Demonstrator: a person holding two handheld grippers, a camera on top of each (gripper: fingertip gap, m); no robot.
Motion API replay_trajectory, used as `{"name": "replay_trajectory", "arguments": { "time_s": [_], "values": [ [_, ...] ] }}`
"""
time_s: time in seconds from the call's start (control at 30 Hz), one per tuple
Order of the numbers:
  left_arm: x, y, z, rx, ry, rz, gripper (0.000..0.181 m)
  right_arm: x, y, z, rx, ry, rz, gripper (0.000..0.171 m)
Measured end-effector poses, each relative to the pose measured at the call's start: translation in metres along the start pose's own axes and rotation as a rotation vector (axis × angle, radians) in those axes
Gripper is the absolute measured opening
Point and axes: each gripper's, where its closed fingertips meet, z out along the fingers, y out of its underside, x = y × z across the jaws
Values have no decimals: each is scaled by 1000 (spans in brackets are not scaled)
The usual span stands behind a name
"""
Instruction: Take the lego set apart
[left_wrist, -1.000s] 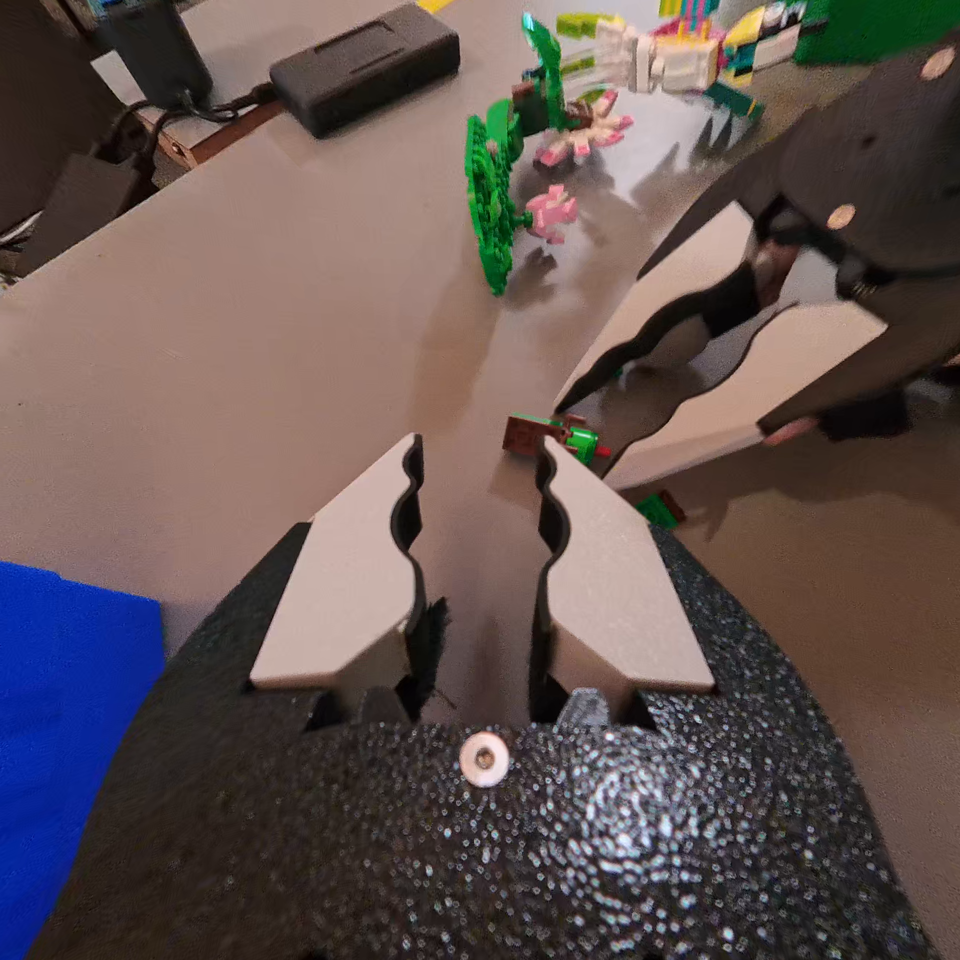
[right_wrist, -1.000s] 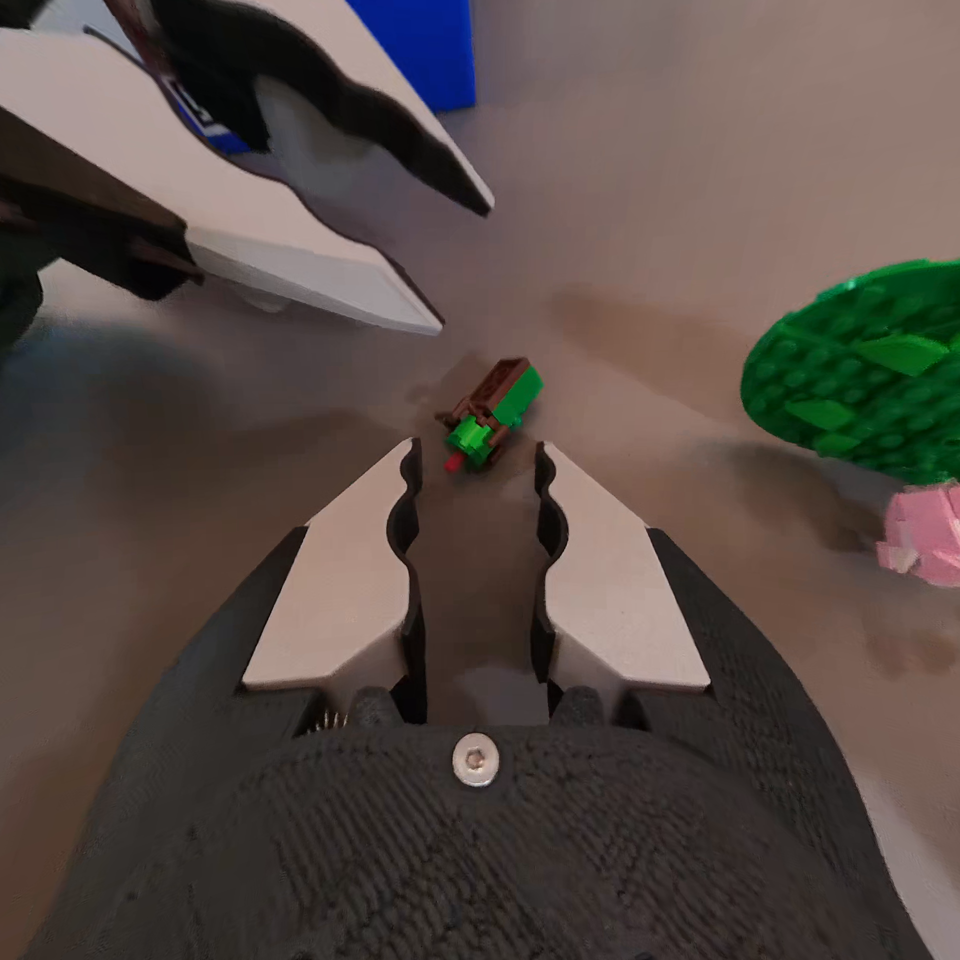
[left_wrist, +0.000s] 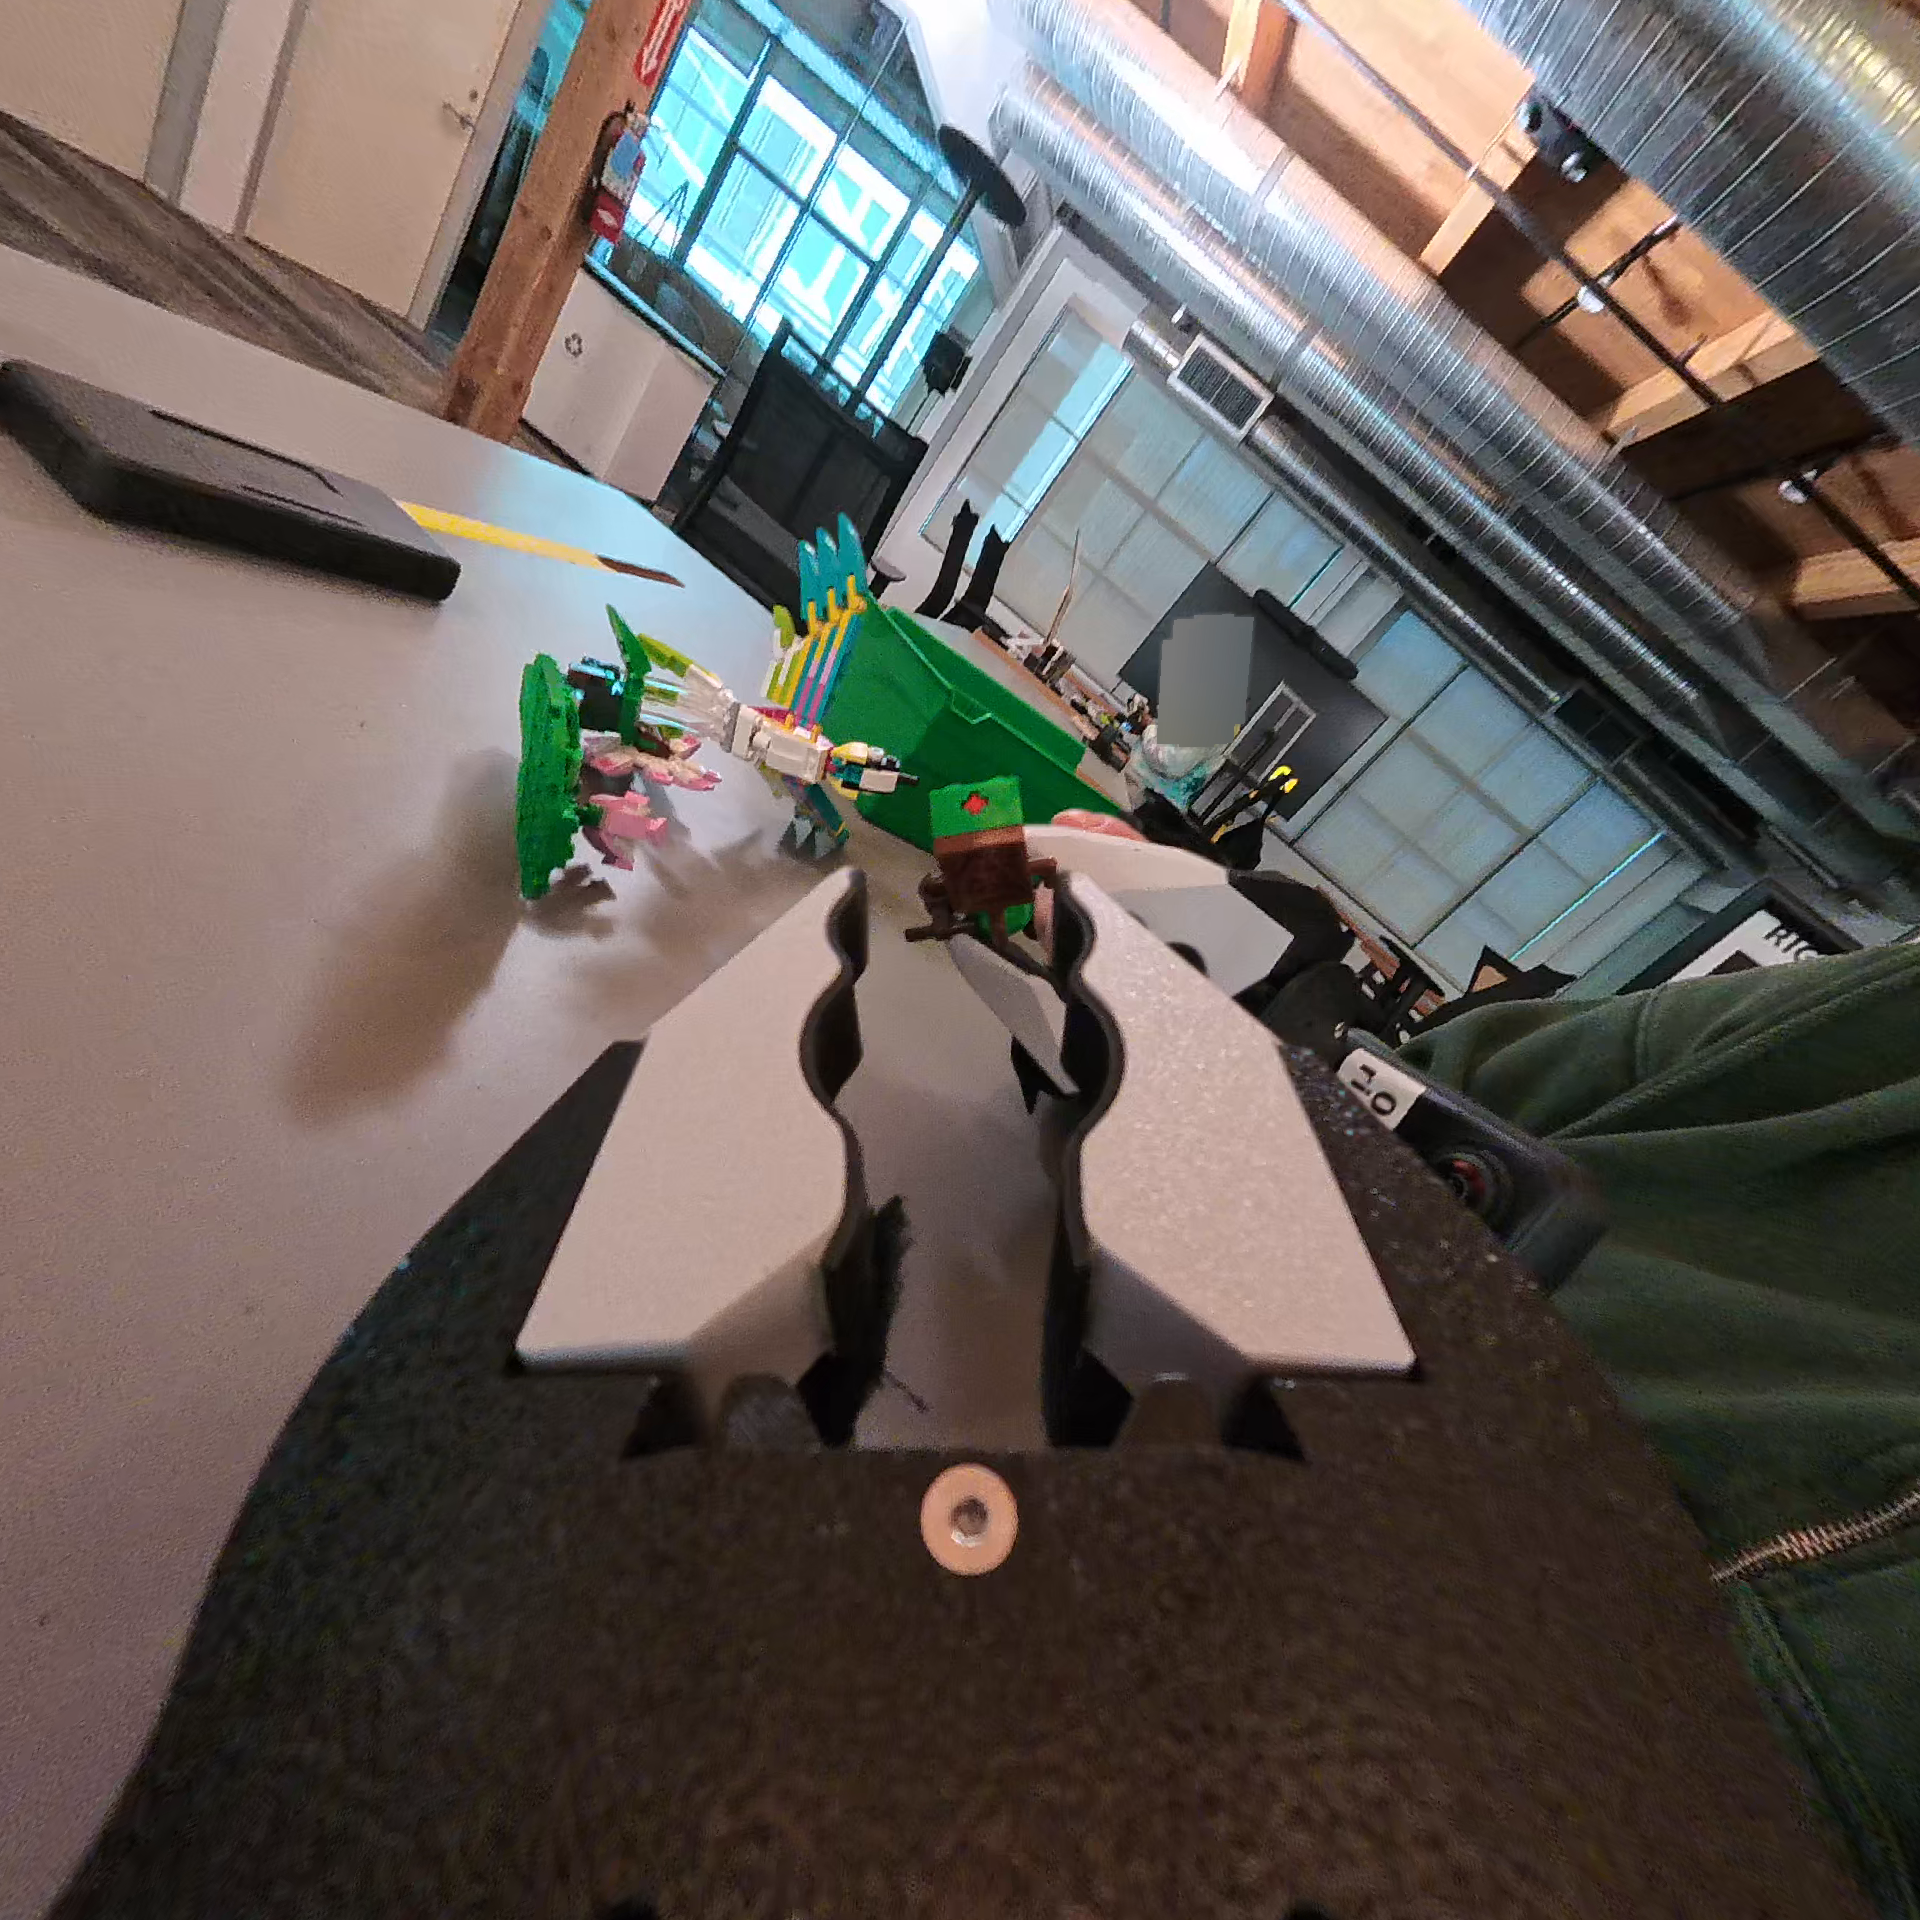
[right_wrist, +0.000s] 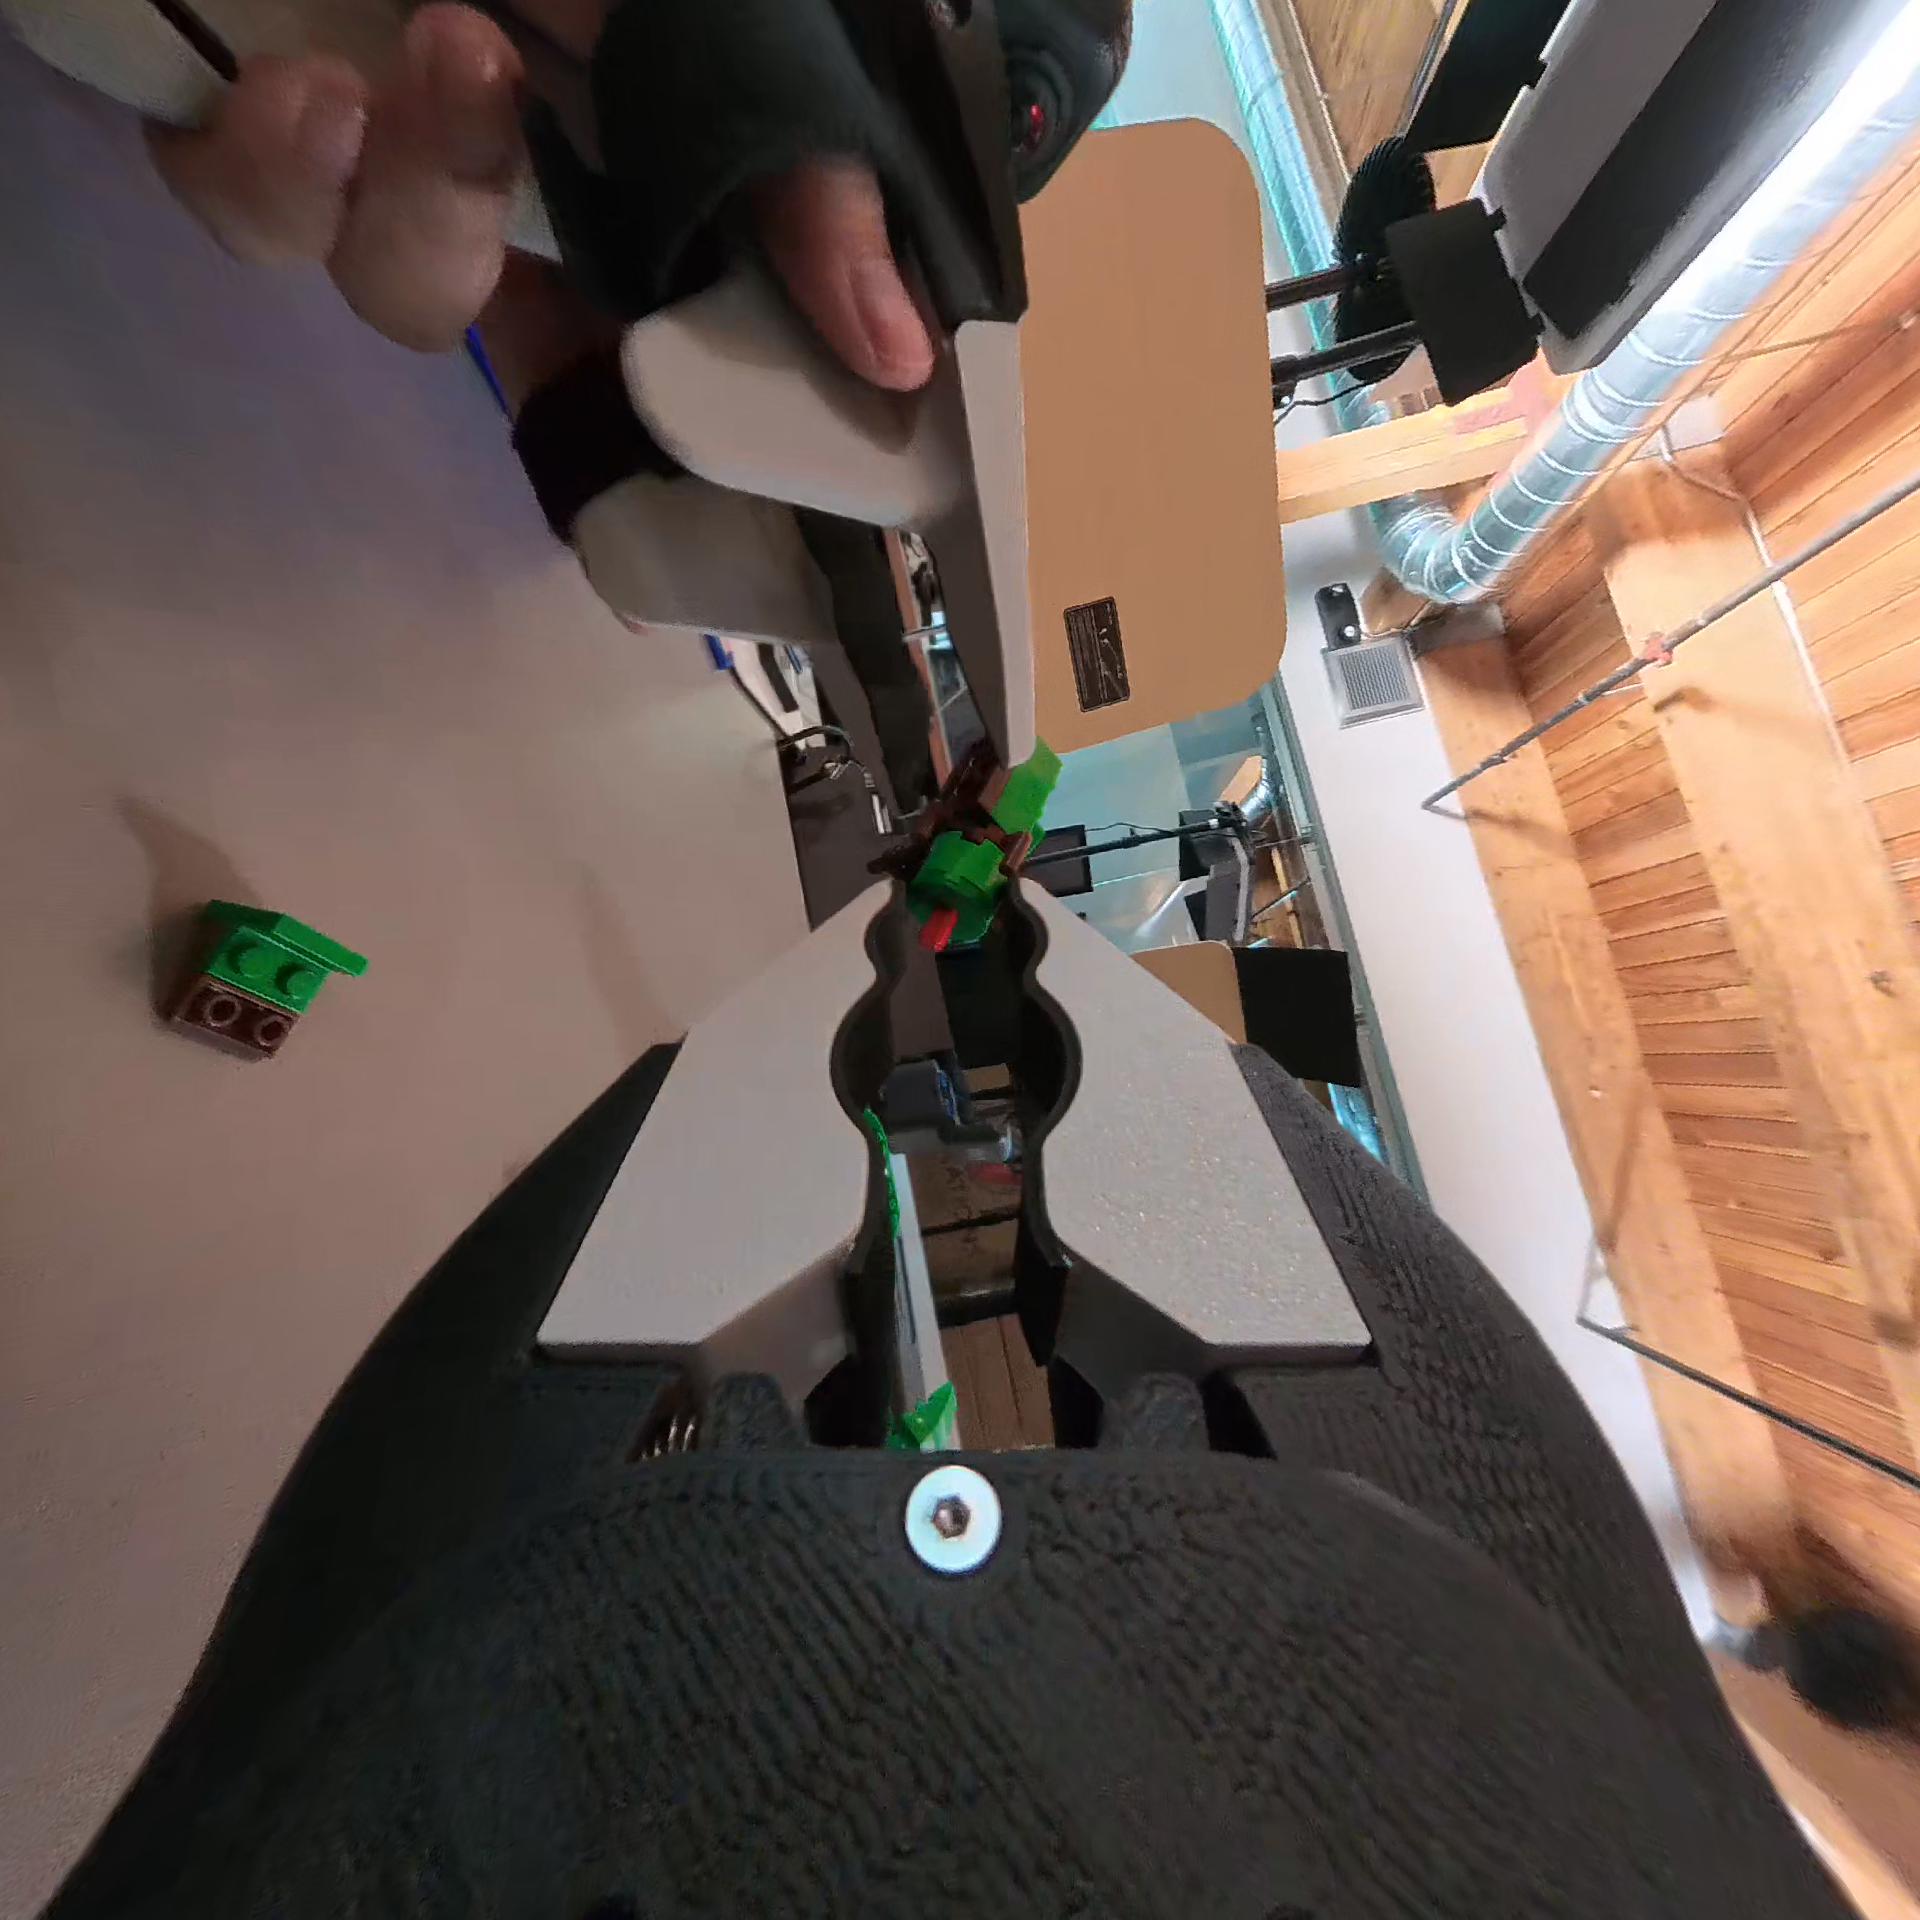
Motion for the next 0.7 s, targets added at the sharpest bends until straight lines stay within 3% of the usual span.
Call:
{"name": "replay_trajectory", "arguments": {
  "time_s": [0.07,0.2,0.37,0.43,0.5,0.7],
  "values": [
    [4,-5,0,35,23,7,17,-1,-2,0,5,3,-26,15],
    [9,-2,-2,-15,22,121,15,-4,-6,-4,66,-35,17,17],
    [15,34,-2,-300,-36,589,15,0,-24,-33,357,-478,786,35],
    [25,46,3,-351,5,694,15,1,-23,-42,388,-629,964,30],
    [27,57,6,-402,17,749,15,-6,-22,-49,406,-711,995,22],
    [29,74,10,-481,53,772,15,-30,-28,-59,385,-862,994,21]
  ]
}}
